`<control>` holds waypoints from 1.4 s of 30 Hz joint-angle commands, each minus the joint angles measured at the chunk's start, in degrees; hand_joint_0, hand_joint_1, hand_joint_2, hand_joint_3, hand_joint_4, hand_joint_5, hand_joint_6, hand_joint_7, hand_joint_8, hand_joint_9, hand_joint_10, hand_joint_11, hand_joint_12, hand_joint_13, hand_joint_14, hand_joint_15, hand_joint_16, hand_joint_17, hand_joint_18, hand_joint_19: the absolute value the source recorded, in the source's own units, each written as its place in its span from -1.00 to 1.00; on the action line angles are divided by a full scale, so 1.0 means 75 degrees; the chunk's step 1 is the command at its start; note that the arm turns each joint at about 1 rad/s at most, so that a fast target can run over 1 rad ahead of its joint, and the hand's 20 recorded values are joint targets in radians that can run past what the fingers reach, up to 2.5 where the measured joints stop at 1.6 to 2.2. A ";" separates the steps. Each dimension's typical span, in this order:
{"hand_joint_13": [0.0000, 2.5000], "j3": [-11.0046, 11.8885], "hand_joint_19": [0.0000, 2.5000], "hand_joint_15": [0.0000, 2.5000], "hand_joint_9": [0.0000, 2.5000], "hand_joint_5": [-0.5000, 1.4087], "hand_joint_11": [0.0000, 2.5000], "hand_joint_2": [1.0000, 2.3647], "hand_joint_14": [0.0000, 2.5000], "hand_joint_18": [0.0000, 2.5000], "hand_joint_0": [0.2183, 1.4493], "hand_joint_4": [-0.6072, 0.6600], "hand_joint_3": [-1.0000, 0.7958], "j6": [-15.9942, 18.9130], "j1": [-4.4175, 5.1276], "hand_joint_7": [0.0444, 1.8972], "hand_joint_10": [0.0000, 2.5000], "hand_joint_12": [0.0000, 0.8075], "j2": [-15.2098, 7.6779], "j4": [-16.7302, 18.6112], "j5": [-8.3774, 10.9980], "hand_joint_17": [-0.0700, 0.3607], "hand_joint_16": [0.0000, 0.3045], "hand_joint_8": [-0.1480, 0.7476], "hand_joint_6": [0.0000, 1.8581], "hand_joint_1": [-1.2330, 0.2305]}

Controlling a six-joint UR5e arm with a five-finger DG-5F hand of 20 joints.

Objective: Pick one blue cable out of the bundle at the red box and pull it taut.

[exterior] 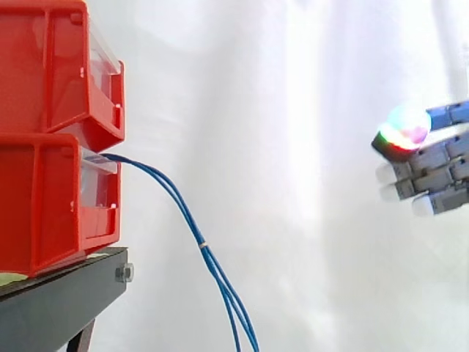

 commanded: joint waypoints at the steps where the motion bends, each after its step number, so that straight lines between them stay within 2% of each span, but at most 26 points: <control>1: -1.00 0.0000 -0.80 -0.96 -1.00 -0.69 -1.00 -1.00 -1.00 -0.99 -0.58 0.39 -0.44 -0.0060 0.0108 -0.13 -1.00 0.01 -0.0350 0.0327 0.0087 0.02 -0.56 -0.11 -0.46 -0.27; 2: -1.00 0.0000 -0.80 -0.96 -1.00 -0.68 -1.00 -1.00 -1.00 -0.98 -0.57 0.42 -0.44 -0.0060 0.0108 -0.10 -1.00 0.01 -0.0350 0.0327 0.0087 0.01 -0.57 -0.11 -0.46 -0.28; 6: -1.00 0.0012 -0.81 -0.96 -1.00 -0.66 -1.00 -1.00 -1.00 -0.98 -0.55 0.47 -0.44 -0.0048 0.0237 0.03 -1.00 -0.01 -0.0761 0.1101 0.0497 0.00 -0.57 -0.11 -0.46 -0.30; 7: -1.00 0.0012 -0.81 -0.96 -1.00 -0.66 -1.00 -1.00 -1.00 -0.97 -0.55 0.47 -0.44 -0.0048 0.0237 0.03 -1.00 -0.01 -0.0761 0.1101 0.0497 0.00 -0.58 -0.11 -0.46 -0.30; 10: -1.00 0.0023 -0.81 -0.96 -1.00 -0.66 -1.00 -1.00 -1.00 -0.97 -0.54 0.45 -0.44 -0.0025 0.0354 0.02 -1.00 -0.01 -0.1253 0.1663 0.0603 0.00 -0.58 -0.10 -0.46 -0.31; 12: -1.00 0.0187 -0.81 -0.96 -1.00 -0.66 -1.00 -1.00 -1.00 -0.98 -0.54 0.45 -0.44 -0.0025 0.0413 0.02 -1.00 -0.01 -0.1534 0.1980 0.0661 0.00 -0.58 -0.10 -0.46 -0.31; 16: -1.00 0.0598 -0.82 -0.96 -1.00 -0.66 -1.00 -1.00 -1.00 -0.98 -0.53 0.45 -0.44 -0.0013 0.0460 0.02 -1.00 -0.01 -0.1862 0.1980 0.0685 -0.01 -0.58 -0.09 -0.46 -0.31; 20: -1.00 0.1019 -0.81 -0.96 -1.00 -0.66 -1.00 -1.00 -1.00 -0.98 -0.53 0.46 -0.44 0.0081 0.0542 0.02 -1.00 -0.01 -0.2214 0.1757 0.0685 -0.01 -0.58 -0.09 -0.46 -0.31; 23: -1.00 0.1043 -0.81 -0.96 -1.00 -0.65 -1.00 -1.00 -1.00 -0.98 -0.53 0.45 -0.44 0.0104 0.0600 0.03 -1.00 -0.01 -0.2225 0.1734 0.0708 -0.01 -0.58 -0.08 -0.46 -0.29; 24: -1.00 0.1055 -0.81 -0.96 -1.00 -0.65 -1.00 -1.00 -1.00 -0.98 -0.53 0.46 -0.44 0.0081 0.0659 0.04 -1.00 -0.01 -0.2225 0.1769 0.0825 -0.01 -0.58 -0.08 -0.46 -0.29; 29: -1.00 0.1055 -0.81 -0.96 -1.00 -0.65 -1.00 -1.00 -1.00 -0.97 -0.54 0.45 -0.44 0.0163 0.0776 0.06 -1.00 0.00 -0.2296 0.1839 0.1224 0.00 -0.58 -0.06 -0.46 -0.26; 32: -1.00 0.1055 -0.81 -0.96 -1.00 -0.65 -1.00 -1.00 -1.00 -0.98 -0.54 0.47 -0.44 0.0374 0.0823 0.06 -1.00 0.00 -0.2307 0.1863 0.1306 0.00 -0.58 -0.06 -0.46 -0.25; 35: -1.00 0.1078 -0.81 -0.96 -1.00 -0.65 -1.00 -1.00 -1.00 -0.98 -0.54 0.47 -0.44 0.0362 0.0858 0.06 -1.00 0.00 -0.2307 0.1910 0.1353 0.00 -0.58 -0.05 -0.46 -0.25; 39: -1.00 0.1359 -0.80 -0.96 -1.00 -0.65 -1.00 -1.00 -1.00 -0.98 -0.54 0.46 -0.44 0.0538 0.0905 0.05 -1.00 0.00 -0.2788 0.1839 0.1388 0.00 -0.58 -0.04 -0.46 -0.24; 42: -1.00 0.1840 -0.80 -0.96 -1.00 -0.65 -1.00 -1.00 -1.00 -0.97 -0.54 0.46 -0.44 0.1065 0.0917 0.05 -1.00 0.01 -0.3245 0.1722 0.1318 0.00 -0.58 -0.04 -0.46 -0.23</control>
